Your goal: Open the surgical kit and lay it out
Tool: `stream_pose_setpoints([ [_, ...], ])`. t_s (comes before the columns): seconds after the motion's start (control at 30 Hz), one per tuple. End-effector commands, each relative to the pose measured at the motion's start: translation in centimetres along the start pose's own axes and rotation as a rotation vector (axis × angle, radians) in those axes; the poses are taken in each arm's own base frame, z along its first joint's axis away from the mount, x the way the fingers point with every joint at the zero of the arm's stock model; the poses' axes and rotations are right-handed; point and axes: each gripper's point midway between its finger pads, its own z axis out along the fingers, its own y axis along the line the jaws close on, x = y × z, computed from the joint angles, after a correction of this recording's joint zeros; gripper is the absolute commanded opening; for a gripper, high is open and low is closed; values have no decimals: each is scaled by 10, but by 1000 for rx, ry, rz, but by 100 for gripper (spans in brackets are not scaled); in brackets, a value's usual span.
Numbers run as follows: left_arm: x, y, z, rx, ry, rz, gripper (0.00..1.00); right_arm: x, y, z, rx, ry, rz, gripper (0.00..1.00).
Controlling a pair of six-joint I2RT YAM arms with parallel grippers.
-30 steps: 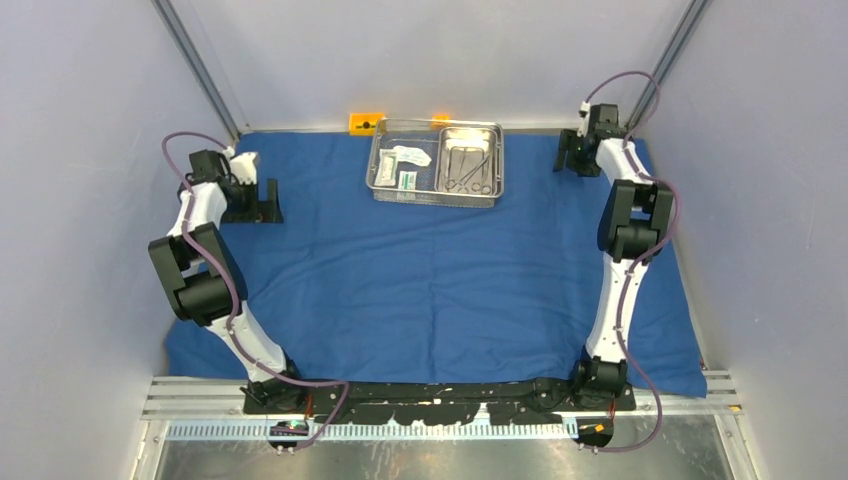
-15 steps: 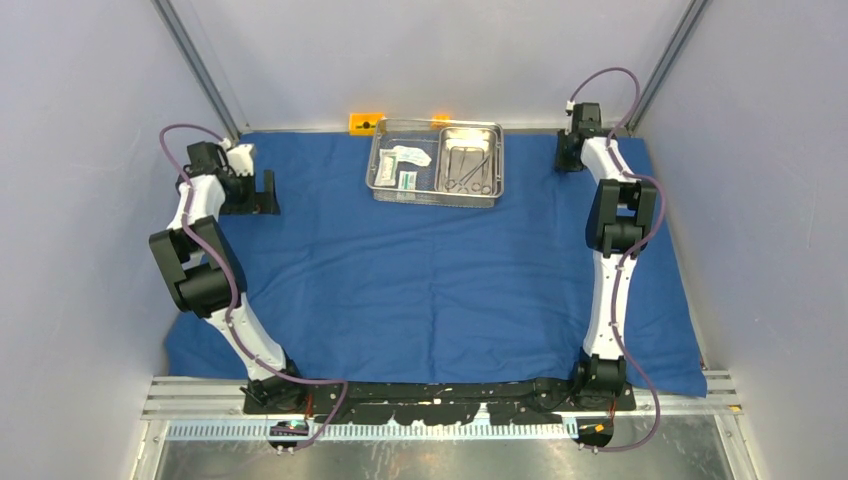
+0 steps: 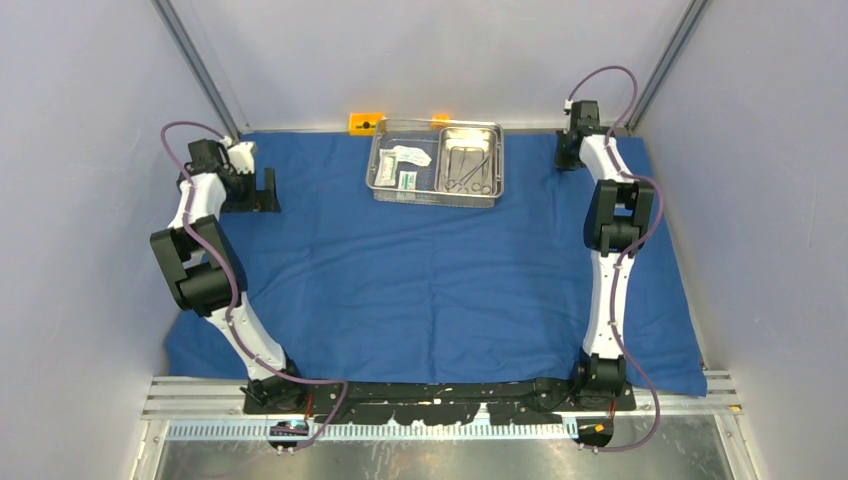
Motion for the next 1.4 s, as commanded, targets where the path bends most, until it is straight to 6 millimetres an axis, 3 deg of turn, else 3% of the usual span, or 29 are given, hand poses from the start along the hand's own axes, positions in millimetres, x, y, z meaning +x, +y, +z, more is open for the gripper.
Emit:
stream_pose_setpoints([
  [0.0, -13, 3, -3, -14, -23, 24, 100, -3, -11, 8, 54, 1, 2, 0],
  [0.17, -15, 4, -1, -14, -23, 20, 100, -17, -15, 12, 87, -9, -4, 0],
  [0.43, -20, 5, 1, -19, -19, 25, 100, -23, -20, 22, 112, -20, 2, 0],
  [1.37, -31, -6, 29, -15, 39, -10, 100, -79, -35, 24, 157, -213, -8, 0],
])
